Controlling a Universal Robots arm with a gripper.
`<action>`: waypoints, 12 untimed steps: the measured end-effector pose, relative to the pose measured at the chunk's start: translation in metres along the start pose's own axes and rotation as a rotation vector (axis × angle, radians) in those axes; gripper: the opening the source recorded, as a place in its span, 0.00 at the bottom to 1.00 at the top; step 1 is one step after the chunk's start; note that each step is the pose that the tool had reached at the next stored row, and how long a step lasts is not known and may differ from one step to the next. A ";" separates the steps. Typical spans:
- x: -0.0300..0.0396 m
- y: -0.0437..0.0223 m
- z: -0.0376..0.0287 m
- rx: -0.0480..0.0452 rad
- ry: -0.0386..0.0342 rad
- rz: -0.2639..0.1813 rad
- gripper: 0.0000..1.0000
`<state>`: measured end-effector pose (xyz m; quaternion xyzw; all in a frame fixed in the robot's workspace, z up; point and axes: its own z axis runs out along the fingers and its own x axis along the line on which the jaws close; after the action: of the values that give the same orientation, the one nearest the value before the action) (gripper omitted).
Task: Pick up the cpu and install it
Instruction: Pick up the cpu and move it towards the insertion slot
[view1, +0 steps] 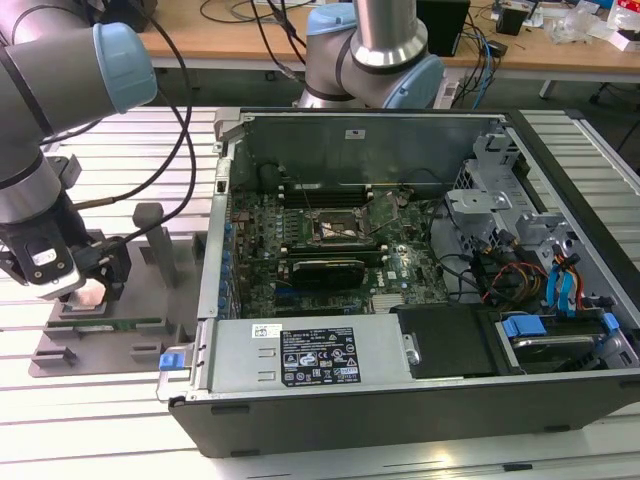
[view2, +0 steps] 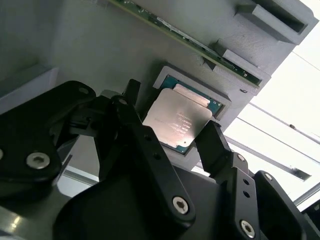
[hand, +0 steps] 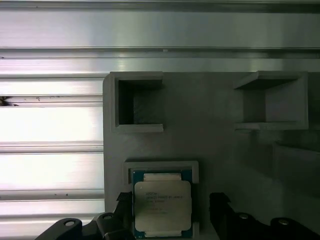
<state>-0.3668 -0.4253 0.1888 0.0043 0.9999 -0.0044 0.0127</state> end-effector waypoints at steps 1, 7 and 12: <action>0.0000 0.0000 0.0000 0.0000 0.0000 0.000 0.72; 0.0026 -0.0001 -0.0007 -0.0003 -0.0006 -0.004 0.72; 0.0042 0.0000 -0.0002 0.0031 -0.0006 -0.005 0.72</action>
<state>-0.3710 -0.4253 0.1889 0.0019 0.9999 -0.0060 0.0130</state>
